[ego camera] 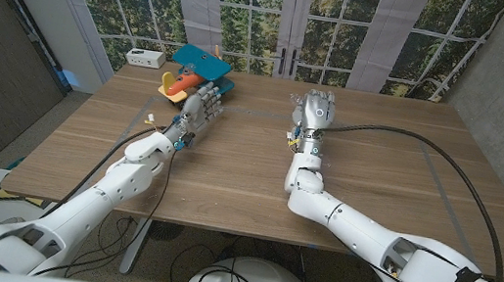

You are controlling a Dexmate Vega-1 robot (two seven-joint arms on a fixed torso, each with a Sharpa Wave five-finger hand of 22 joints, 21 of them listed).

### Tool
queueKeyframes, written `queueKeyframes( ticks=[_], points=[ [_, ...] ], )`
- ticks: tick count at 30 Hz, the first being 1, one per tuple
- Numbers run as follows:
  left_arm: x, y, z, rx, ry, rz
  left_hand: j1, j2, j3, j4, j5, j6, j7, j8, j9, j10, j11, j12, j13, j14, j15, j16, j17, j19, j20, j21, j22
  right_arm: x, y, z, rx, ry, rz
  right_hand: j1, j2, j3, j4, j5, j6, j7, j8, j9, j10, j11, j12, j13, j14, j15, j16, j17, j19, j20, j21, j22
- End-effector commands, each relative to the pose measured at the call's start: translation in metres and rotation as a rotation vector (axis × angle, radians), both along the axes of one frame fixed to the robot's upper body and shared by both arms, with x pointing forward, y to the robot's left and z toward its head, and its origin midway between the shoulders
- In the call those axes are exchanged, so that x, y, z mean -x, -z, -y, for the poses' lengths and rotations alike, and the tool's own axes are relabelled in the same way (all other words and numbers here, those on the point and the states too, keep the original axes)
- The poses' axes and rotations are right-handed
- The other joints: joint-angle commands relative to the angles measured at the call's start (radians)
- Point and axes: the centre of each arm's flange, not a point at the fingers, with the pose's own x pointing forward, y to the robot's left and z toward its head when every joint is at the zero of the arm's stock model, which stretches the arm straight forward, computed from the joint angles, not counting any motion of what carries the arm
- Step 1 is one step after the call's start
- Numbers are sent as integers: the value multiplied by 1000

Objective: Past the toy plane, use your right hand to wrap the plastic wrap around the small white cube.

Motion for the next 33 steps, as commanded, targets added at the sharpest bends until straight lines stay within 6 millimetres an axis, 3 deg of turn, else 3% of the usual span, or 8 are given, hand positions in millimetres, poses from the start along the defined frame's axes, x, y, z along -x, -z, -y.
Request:
queueKeyframes(
  ticks=[1, 9, 14, 25, 30, 33],
  points=[
    [-6, -4, 7, -12, 19, 5, 12, 5, 3, -7, -1, -141, -5, 2, 3, -204, 1, -1, 4, -176, 8, 3, 1, -13, 5, 3, 3, 16, 7, 15, -9, 77, -42, -20, -7, 11, 10, -7, 50, 23, 36, 35, 25, 9, 16, 6, 12, -89, -7, 2, -8, -2, -1, 4],
    [-6, -7, 9, -15, 25, 16, 13, 5, 3, -9, -2, -142, -5, 2, 3, -206, -1, -1, 4, -176, 9, 2, 1, -15, 5, 3, 3, 17, 18, 11, 50, 77, -129, -69, -8, 9, 32, -14, 77, 20, 68, 45, 70, 7, 34, 12, 35, -91, -6, 8, -8, -4, 0, 4],
    [-4, -5, 8, -13, 22, 13, 14, 4, 3, -10, -3, -142, -5, 2, 3, -206, -1, -1, 4, -176, 8, 2, 1, -15, 4, 3, 3, 15, 23, 10, 76, 105, -154, -82, -12, 7, 32, -17, 108, 26, 81, 36, 105, 4, 48, 15, 46, -99, -1, 15, -4, -9, 2, 4],
    [-2, -3, 6, -11, 19, 14, 16, 3, 4, -12, -4, -141, -5, 2, 3, -205, 1, 0, 4, -175, 9, 2, 1, -11, 5, 4, 3, 10, 27, 17, 104, 209, -265, -80, -5, 10, 27, -17, 130, 45, 91, 27, 94, 0, 43, 16, 36, -105, -1, 25, -10, -13, 0, 4],
    [-2, -4, 7, -15, 25, 16, 17, 3, 5, -14, -4, -141, -5, 2, 3, -204, -2, 0, 4, -175, 9, 2, 1, -11, 5, 4, 3, 10, 32, 20, 127, 254, -337, -75, -12, 12, 17, -17, 92, 34, 92, 40, 55, 1, 27, 19, 13, -101, -11, 29, -19, -11, -3, 4],
    [-2, -5, 8, -19, 26, 21, 18, 3, 5, -14, -5, -141, -5, 2, 3, -204, -2, 0, 4, -175, 8, 2, 1, -11, 5, 5, 3, 12, 36, 21, 138, 275, -370, -71, -36, 8, 6, -13, -19, 0, 74, 57, -5, 3, 2, 23, -23, -89, -27, 36, -30, -1, -7, 5]
  ],
)
